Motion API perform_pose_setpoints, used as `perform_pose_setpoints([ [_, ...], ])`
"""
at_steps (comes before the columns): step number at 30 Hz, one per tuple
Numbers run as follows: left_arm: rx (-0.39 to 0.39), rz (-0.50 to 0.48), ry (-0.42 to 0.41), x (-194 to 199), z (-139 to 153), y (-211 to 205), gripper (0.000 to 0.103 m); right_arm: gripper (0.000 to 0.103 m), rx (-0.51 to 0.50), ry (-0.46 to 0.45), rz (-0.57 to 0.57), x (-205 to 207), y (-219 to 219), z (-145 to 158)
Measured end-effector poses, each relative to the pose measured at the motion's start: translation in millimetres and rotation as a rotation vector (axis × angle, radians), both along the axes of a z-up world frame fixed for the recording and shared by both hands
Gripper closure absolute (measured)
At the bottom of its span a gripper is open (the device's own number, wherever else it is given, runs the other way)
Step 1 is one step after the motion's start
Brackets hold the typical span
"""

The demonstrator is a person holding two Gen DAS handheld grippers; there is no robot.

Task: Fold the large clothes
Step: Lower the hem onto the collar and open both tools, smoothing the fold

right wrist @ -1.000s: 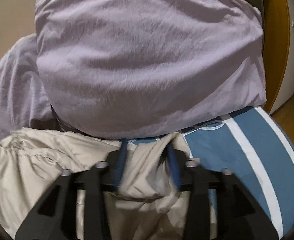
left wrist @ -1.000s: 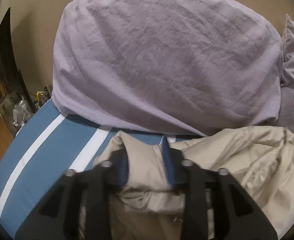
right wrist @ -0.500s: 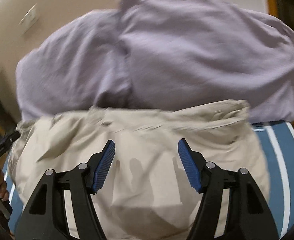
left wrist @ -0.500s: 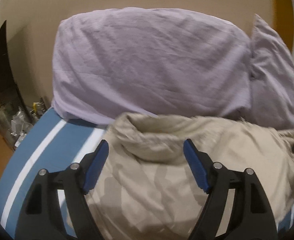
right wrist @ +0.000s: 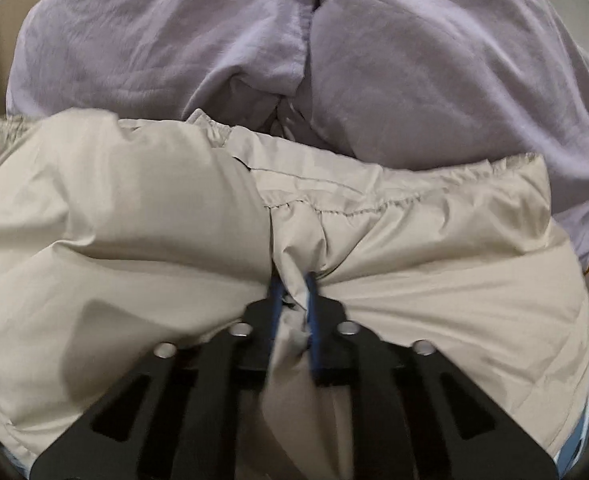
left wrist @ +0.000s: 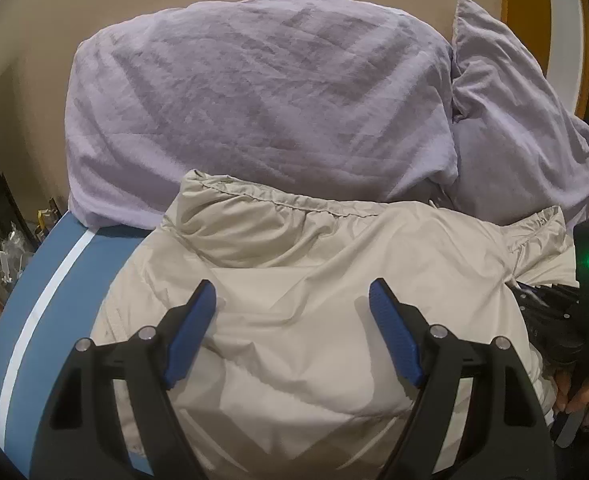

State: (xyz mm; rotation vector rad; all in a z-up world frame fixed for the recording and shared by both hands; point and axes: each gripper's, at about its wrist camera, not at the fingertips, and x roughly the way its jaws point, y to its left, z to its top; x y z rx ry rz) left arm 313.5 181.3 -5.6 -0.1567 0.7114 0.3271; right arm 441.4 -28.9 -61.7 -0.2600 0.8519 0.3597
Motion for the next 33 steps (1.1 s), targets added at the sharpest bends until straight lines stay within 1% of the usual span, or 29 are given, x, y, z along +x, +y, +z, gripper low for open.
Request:
perform_pose_setpoints([
  [1, 0.003, -0.002, -0.001, 0.1, 0.2, -0.2, 0.024, 0.099, -0.003, -0.014, 0.002, -0.7, 0.9, 2.9],
  [2, 0.001, -0.008, -0.005, 0.3, 0.3, -0.7, 0.024, 0.100, 0.017, -0.031, 0.000, -0.8, -0.6, 8.9],
  [3, -0.003, -0.013, -0.009, 0.6, 0.8, -0.7, 0.024, 0.100, 0.046, -0.049, -0.007, 0.9, -3.0, 15.1],
  [4, -0.008, -0.017, -0.013, 1.0, 1.3, -1.1, 0.024, 0.100, 0.094, -0.079, -0.024, 4.0, -10.2, 26.7],
  [7, -0.030, -0.035, -0.033, 4.3, 3.6, -5.4, 0.024, 0.100, 0.191, -0.168, -0.065, 7.2, -23.6, 56.6],
  [9, -0.043, -0.054, -0.054, 7.9, 5.9, -12.2, 0.024, 0.100, 0.208, -0.187, -0.071, 9.5, -25.0, 65.2],
  [11, -0.049, -0.075, -0.069, 13.1, 6.9, -21.8, 0.024, 0.100, 0.191, -0.185, -0.075, 11.7, -21.6, 62.6],
  [13, -0.040, -0.088, -0.073, 18.5, 6.1, -30.6, 0.024, 0.100, 0.178, -0.169, -0.083, 15.7, -17.3, 53.7],
  [17, 0.008, -0.098, -0.058, 34.0, -2.6, -45.8, 0.024, 0.100, 0.185, -0.118, -0.098, 22.6, -21.7, 30.0],
  [20, 0.047, -0.075, -0.034, 48.7, -15.3, -45.5, 0.024, 0.100, 0.175, -0.110, -0.098, 25.4, -19.9, 20.8],
  [24, 0.082, -0.037, -0.020, 61.5, -30.1, -37.9, 0.022, 0.099, 0.168, -0.111, -0.095, 27.1, -18.4, 11.8],
  [28, 0.067, 0.003, 0.000, 75.1, -43.8, -24.7, 0.021, 0.097, 0.173, -0.101, -0.101, 32.4, -13.1, 6.1],
  [31, 0.058, 0.022, 0.009, 83.2, -50.4, -17.7, 0.021, 0.092, 0.180, -0.085, -0.114, 36.2, -13.3, 4.6],
  [33, 0.076, 0.033, 0.015, 88.8, -54.8, -16.8, 0.020, 0.081, 0.184, -0.071, -0.121, 39.5, -13.1, 2.9],
])
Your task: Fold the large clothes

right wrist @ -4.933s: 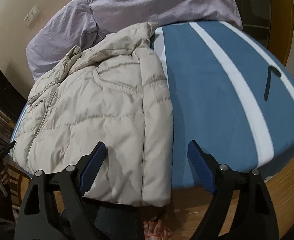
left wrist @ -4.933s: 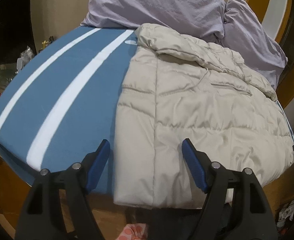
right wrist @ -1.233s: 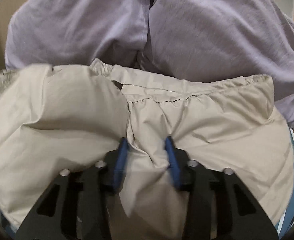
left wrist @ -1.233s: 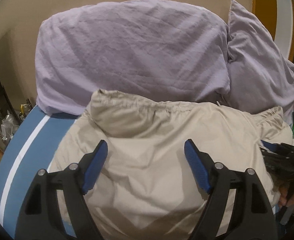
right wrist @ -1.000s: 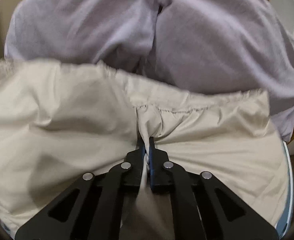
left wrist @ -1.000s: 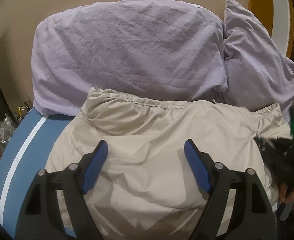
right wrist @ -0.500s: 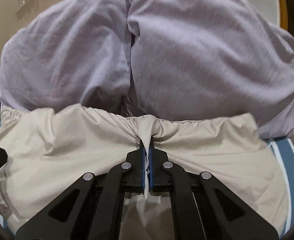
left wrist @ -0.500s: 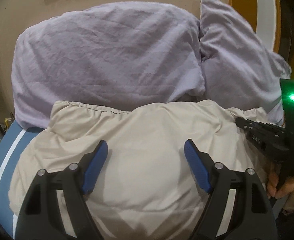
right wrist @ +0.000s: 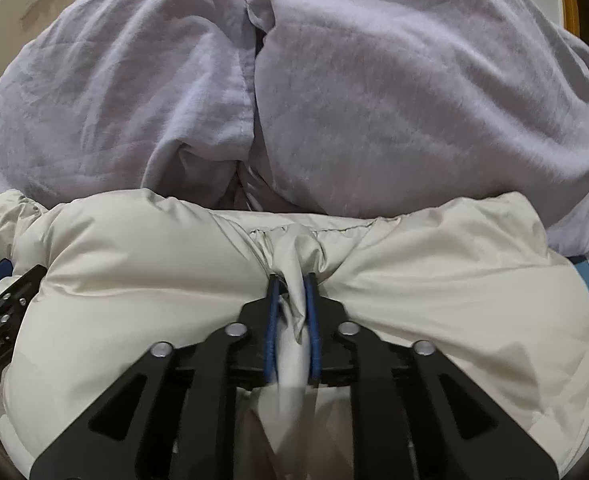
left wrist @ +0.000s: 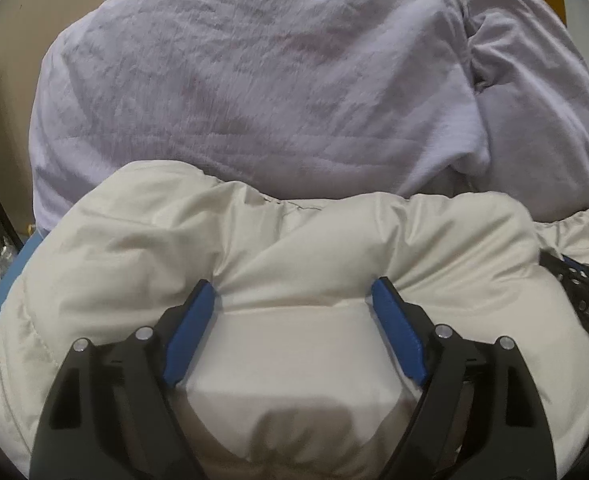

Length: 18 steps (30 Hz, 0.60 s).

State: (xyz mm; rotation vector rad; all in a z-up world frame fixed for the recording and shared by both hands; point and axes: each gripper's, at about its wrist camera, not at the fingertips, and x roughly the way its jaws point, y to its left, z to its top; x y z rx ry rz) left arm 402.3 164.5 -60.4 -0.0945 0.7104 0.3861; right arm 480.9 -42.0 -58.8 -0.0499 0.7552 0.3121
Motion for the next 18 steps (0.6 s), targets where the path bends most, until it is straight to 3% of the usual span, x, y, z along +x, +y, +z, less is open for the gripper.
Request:
perform_pose_setpoints([
  [3, 0.003, 0.015, 0.016, 8.5, -6.3, 2.2, 0.019, 0.069, -0.002, 0.011, -0.007, 4.9, 3.0, -4.2],
  [8, -0.007, 0.035, 0.040, 16.3, -14.2, 7.0, 0.017, 0.064, -0.014, 0.012, -0.017, 2.2, 2.1, 0.2],
  [11, -0.011, 0.039, 0.039, 13.7, -13.9, 8.8, 0.017, 0.062, 0.033, -0.015, -0.003, -15.2, -2.2, 14.2],
  [18, -0.002, 0.048, 0.003, -16.9, 14.3, 11.0, 0.017, 0.055, 0.111, -0.088, 0.123, -59.9, 14.9, 49.2],
])
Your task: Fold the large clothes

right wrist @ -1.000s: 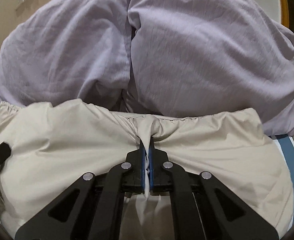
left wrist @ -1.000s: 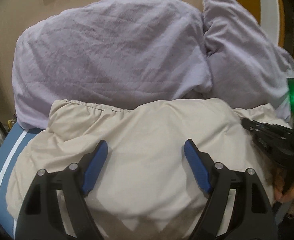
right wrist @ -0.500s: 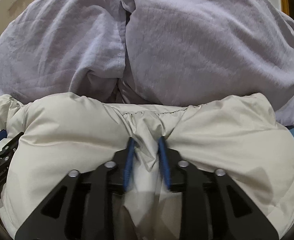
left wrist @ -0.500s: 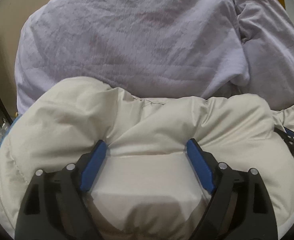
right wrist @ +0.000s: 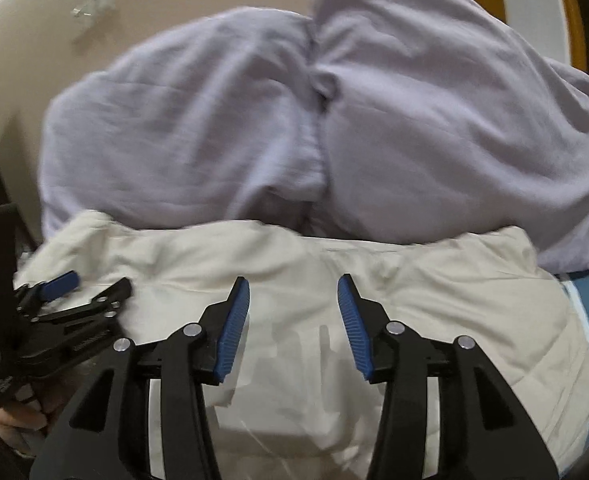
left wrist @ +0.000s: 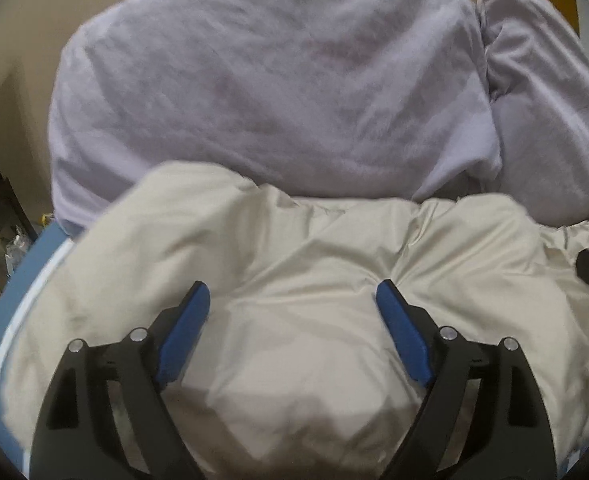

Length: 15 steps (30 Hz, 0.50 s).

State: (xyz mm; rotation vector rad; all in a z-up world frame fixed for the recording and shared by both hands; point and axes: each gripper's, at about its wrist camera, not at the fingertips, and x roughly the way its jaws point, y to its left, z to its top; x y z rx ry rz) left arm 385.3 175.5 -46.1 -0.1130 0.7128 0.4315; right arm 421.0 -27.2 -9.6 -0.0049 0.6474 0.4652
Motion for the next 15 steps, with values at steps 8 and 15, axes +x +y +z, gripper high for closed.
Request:
perform_pose_setpoints([
  [8, 0.086, 0.063, -0.013, -19.9, 13.7, 13.7, 0.017, 0.055, -0.074, 0.018, 0.047, -5.2, 49.6, -24.5],
  [15, 0.037, 0.105, 0.028, -10.8, -16.9, 44.2, 0.015, 0.054, -0.111, 0.060, 0.025, 14.5, 61.9, -46.3],
])
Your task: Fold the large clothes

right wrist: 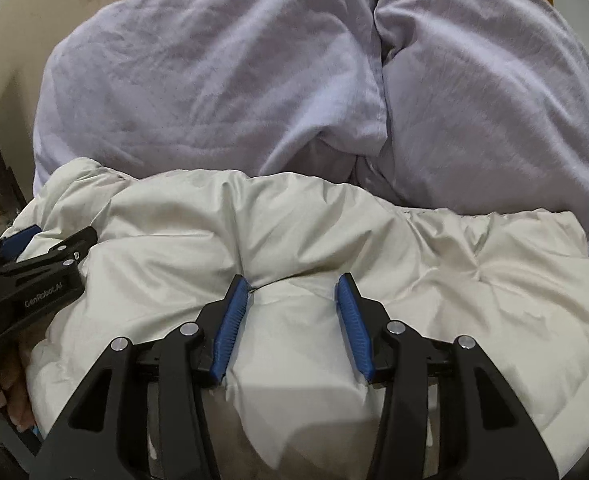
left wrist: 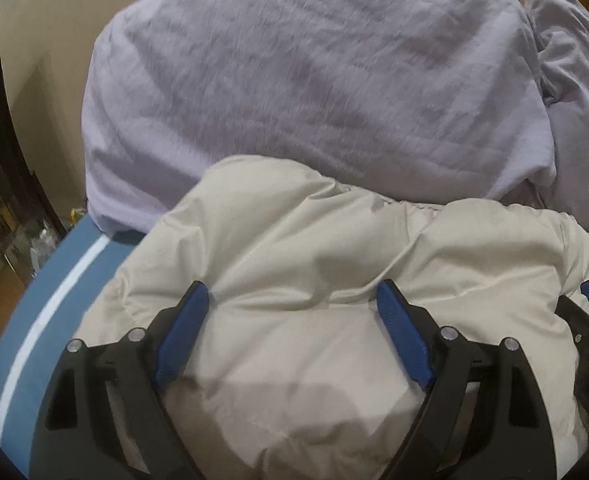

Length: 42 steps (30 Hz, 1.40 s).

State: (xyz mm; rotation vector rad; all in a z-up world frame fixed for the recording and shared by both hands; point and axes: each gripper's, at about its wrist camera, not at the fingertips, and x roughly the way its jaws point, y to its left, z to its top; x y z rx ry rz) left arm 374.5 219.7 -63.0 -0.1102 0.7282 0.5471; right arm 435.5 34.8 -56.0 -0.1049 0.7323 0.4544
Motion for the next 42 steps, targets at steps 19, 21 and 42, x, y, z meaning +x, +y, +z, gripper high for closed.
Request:
perform_pose_setpoints([
  [19, 0.002, -0.012, 0.036, 9.5, -23.2, -0.2, 0.006, 0.053, 0.001, 0.005, 0.004, 6.7, 3.1, -12.4],
  [21, 0.002, -0.011, 0.036, 9.3, -23.2, -0.1, 0.006, 0.053, 0.003, 0.007, 0.004, 7.9, 3.7, -12.7],
  [42, 0.023, -0.006, 0.023, 9.5, -24.3, -3.9, 0.002, 0.038, 0.035, 0.008, -0.033, 3.8, -7.0, -10.4],
])
